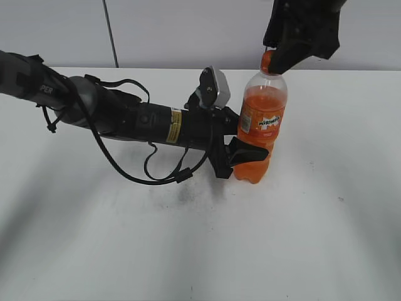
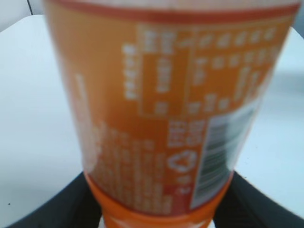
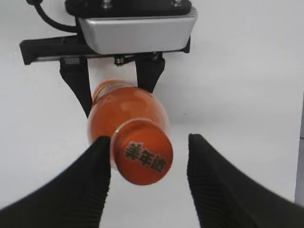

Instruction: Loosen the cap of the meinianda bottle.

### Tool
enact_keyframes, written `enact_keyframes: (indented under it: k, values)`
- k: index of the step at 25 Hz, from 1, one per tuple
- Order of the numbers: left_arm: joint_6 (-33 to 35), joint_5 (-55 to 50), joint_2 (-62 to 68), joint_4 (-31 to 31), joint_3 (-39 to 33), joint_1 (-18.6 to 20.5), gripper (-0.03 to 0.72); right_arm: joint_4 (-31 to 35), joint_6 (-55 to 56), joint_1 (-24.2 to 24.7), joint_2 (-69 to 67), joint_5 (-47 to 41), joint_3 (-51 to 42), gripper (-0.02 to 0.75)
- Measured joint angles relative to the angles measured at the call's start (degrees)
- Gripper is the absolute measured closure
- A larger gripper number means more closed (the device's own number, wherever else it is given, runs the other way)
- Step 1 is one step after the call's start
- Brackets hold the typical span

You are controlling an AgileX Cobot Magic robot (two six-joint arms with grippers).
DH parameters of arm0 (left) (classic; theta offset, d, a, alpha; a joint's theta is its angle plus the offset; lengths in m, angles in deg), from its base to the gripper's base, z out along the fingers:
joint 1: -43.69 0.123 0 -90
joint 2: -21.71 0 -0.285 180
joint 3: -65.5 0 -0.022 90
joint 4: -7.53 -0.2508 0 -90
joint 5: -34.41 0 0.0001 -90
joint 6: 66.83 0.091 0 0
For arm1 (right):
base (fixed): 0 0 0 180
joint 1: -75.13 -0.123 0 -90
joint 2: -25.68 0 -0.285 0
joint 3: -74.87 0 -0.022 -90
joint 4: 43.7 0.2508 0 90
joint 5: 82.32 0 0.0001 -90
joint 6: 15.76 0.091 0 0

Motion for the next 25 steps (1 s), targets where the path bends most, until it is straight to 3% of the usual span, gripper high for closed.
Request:
enact_keyframes:
  k: [5, 7, 9, 11, 13, 16, 20, 25]
  values:
    - [0.0, 0.0, 0.0, -0.1, 0.0, 0.0, 0.290, 3.4, 8.8, 0.1, 3.9, 0.0, 0.7, 0.290]
    - [0.0, 0.0, 0.0, -0.2, 0.0, 0.0, 0.291, 3.7, 20.7, 0.0, 4.8, 0.0, 0.7, 0.287]
    - [-0.1, 0.1, 0.0, -0.3, 0.0, 0.0, 0.290, 2.1, 40.9, 0.0, 4.9, 0.0, 0.7, 0.286]
    - [-0.1, 0.2, 0.0, -0.3, 0.0, 0.0, 0.290, -2.1, 60.1, 0.0, 4.8, 0.0, 0.7, 0.286]
    - [-0.2, 0.2, 0.0, -0.3, 0.0, 0.0, 0.290, -5.3, 71.4, 0.0, 4.7, 0.0, 0.3, 0.286]
    - [-0.2, 0.2, 0.0, -0.4, 0.0, 0.0, 0.290, -6.0, 75.9, 0.1, 3.9, -0.2, -0.1, 0.286]
    - [-0.2, 0.3, 0.0, -0.4, 0.0, 0.0, 0.290, -1.6, 75.1, 0.1, 2.1, -0.2, -0.2, 0.286]
    - [-0.2, 0.3, 0.0, -0.5, 0.0, 0.0, 0.290, -1.1, 74.9, 0.1, 0.3, -0.2, -0.2, 0.288]
